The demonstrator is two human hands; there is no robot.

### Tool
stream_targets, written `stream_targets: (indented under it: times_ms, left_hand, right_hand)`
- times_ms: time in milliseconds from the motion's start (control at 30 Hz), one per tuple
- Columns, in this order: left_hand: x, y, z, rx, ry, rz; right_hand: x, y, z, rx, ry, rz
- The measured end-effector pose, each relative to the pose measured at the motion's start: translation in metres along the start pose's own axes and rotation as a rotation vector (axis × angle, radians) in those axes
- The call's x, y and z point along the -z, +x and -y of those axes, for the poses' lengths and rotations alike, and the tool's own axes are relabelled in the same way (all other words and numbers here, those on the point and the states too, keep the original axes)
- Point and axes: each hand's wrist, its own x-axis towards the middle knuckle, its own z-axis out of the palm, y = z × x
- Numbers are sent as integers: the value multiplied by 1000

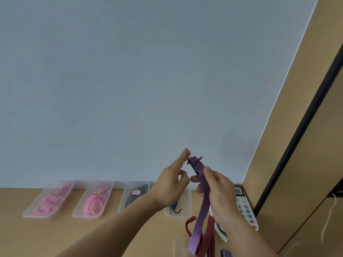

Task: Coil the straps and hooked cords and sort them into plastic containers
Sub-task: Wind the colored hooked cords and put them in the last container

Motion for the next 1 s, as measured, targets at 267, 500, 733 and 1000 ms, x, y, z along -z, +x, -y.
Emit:
stream_targets:
  times_ms: [267,500,733,1000]
  left_hand:
    - [2,8,-25,326,-668,93]
    - [3,10,-30,271,-725,80]
    - [-2,11,-19,229,-602,-89]
    - [-6,0,-9,55,-297,-87]
  right_hand:
    - [-8,-9,-4,92,-45,28]
    - [-5,-12,-12,116,-194,-17]
    - [-4,-13,-12,32,-156,-1]
    - [-5,-16,-1,-13,-114,31]
